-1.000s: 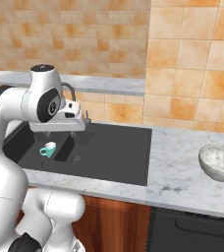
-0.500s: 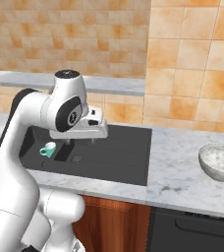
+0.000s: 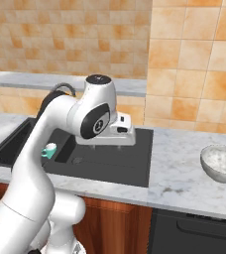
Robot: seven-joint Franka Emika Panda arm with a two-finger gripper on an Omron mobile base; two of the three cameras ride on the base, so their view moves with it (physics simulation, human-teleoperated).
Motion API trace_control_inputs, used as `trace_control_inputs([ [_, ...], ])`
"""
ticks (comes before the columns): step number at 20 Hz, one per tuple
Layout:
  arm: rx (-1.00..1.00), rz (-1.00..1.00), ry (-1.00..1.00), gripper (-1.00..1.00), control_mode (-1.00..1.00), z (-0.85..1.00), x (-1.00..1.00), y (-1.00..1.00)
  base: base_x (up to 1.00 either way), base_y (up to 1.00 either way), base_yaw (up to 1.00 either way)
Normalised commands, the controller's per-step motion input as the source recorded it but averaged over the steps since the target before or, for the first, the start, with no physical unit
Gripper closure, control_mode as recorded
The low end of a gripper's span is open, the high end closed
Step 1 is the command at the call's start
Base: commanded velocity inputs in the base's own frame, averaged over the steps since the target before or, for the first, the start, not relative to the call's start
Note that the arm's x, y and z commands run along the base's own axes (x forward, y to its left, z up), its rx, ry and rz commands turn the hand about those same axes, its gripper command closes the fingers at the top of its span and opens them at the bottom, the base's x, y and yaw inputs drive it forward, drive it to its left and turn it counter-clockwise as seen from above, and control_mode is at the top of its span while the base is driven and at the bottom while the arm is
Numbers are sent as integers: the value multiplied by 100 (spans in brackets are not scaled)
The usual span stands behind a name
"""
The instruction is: Pick the mug and place it in the sink. Pick the bowl and place it in the open cabinet and then close the cabinet.
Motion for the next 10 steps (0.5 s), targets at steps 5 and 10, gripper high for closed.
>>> trace_control_inputs([
  [5,0,-1,3,-100,-100,0,2,-63,0,0,0],
  [10,0,0,0,-100,-100,0,8,-51,0,0,0],
])
